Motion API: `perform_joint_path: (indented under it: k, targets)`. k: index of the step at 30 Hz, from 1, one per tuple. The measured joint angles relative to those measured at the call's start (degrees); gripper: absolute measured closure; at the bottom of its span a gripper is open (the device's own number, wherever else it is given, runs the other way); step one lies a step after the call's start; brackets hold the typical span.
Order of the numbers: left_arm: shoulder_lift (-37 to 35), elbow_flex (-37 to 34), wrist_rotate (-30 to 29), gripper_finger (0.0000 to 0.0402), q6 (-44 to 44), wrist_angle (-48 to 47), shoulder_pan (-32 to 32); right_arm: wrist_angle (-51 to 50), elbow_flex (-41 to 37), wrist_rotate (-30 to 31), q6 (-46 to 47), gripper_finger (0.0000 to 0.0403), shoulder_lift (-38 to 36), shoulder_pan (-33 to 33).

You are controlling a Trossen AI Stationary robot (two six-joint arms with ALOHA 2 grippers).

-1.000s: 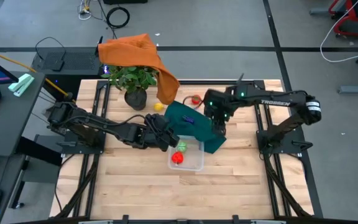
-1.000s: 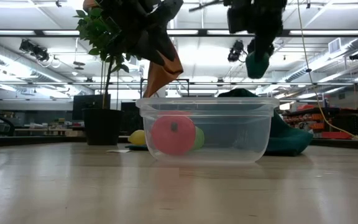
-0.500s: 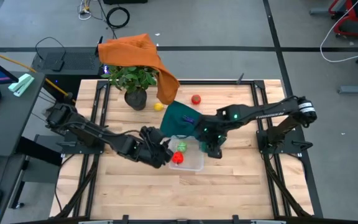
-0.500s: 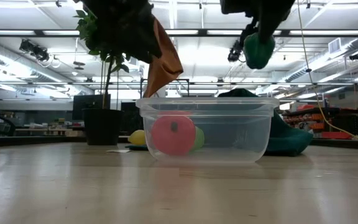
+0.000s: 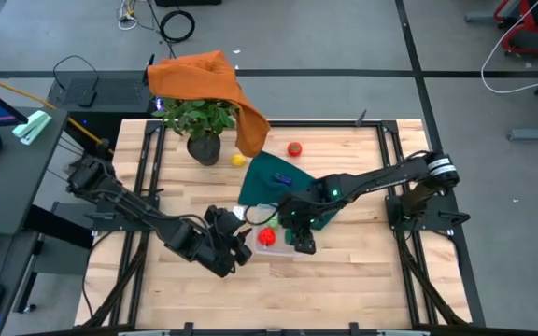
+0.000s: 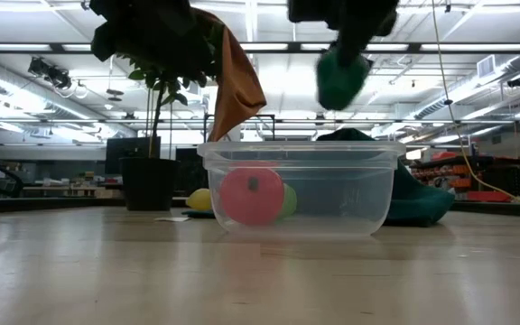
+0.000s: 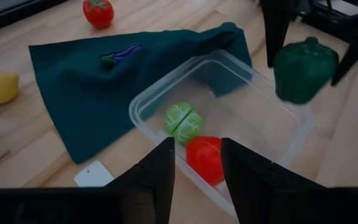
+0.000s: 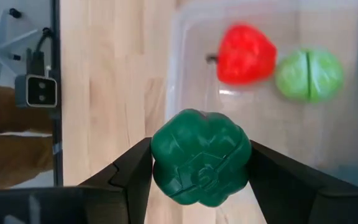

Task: Pick and placing Produce into tupperware
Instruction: Put the bell pepper into the transparent basket

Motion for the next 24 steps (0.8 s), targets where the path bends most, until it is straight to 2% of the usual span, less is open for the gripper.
perform_joint_path:
  k: [5, 9, 16, 24]
  targets:
    - [0.0, 0.0, 0.0, 0.0268, -0.03, -0.24, -0.43, -1.17, 7.18, 0.19, -2.53, 0.0203, 5.96, 0.46]
    - [0.0, 0.0, 0.0, 0.0266, -0.03, -0.35, -0.63, -7.94, 11.47, 3.71, -4.99, 0.0204, 10.65, 0.43]
    - [0.0, 0.0, 0.14, 0.0264, 0.0, -0.98, -0.65, -9.64, 10.65, 10.71, -3.87, 0.0204, 12.47, 0.41]
    - [0.0, 0.0, -0.04, 0.0269, 0.25, -1.2, -0.63, -7.76, 10.18, 11.3, 0.2, 0.0204, 13.26, 0.7]
